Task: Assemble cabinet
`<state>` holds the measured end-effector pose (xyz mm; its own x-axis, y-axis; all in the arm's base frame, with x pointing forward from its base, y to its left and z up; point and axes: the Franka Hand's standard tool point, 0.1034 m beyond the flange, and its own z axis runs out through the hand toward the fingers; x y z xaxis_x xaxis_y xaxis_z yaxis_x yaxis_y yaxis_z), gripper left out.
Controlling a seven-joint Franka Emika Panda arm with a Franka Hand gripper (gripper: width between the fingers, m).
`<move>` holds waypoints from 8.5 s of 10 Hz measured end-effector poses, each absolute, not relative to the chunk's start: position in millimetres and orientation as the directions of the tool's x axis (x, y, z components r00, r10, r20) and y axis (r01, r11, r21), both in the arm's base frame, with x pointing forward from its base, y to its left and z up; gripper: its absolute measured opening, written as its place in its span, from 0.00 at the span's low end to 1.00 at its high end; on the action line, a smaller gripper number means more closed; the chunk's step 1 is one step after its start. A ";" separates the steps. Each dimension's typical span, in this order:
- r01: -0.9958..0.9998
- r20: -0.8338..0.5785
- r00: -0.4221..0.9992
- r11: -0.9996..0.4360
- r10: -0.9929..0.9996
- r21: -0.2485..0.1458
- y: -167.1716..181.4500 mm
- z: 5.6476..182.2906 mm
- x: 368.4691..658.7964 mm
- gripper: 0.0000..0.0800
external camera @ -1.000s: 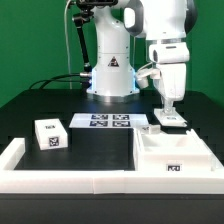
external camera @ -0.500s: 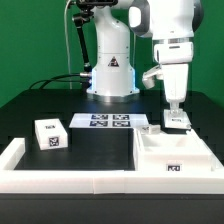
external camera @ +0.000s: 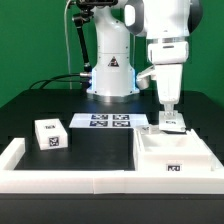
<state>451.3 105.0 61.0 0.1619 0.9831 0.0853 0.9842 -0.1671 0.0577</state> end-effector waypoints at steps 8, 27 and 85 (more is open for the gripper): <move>0.992 0.089 0.116 -0.121 0.989 0.047 110.6 51.5 449.5 0.09; 0.995 0.077 0.090 -0.093 0.993 0.043 110.8 59.1 456.7 0.09; 0.993 0.073 0.042 -0.049 0.996 0.106 94.9 83.2 485.0 0.98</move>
Offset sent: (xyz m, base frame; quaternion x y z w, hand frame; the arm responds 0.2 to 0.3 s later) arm 0.0108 0.0173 -0.0028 -0.0165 0.0227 -0.0496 0.9984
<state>485.0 94.9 83.2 0.0417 0.9965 0.0730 0.9932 -0.0493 0.1055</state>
